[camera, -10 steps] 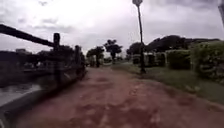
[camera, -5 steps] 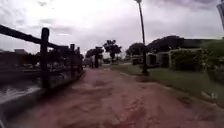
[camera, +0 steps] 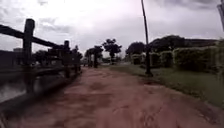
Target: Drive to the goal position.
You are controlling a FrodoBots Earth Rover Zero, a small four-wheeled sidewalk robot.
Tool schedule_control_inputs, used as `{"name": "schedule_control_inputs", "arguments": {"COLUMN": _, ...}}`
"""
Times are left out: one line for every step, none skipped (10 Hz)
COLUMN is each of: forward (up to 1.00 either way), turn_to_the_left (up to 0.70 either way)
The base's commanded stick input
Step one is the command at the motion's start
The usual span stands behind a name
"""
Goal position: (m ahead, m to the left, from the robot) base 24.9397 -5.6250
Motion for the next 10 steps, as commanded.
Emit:
{"name": "schedule_control_inputs", "arguments": {"forward": 1.0, "turn_to_the_left": 0.36}}
{"name": "schedule_control_inputs", "arguments": {"forward": 1.0, "turn_to_the_left": 0.38}}
{"name": "schedule_control_inputs", "arguments": {"forward": 1.0, "turn_to_the_left": 0.17}}
{"name": "schedule_control_inputs", "arguments": {"forward": 1.0, "turn_to_the_left": 0.02}}
{"name": "schedule_control_inputs", "arguments": {"forward": 1.0, "turn_to_the_left": 0.0}}
{"name": "schedule_control_inputs", "arguments": {"forward": 1.0, "turn_to_the_left": 0.0}}
{"name": "schedule_control_inputs", "arguments": {"forward": 1.0, "turn_to_the_left": 0.0}}
{"name": "schedule_control_inputs", "arguments": {"forward": 1.0, "turn_to_the_left": 0.0}}
{"name": "schedule_control_inputs", "arguments": {"forward": 1.0, "turn_to_the_left": 0.0}}
{"name": "schedule_control_inputs", "arguments": {"forward": 1.0, "turn_to_the_left": 0.0}}
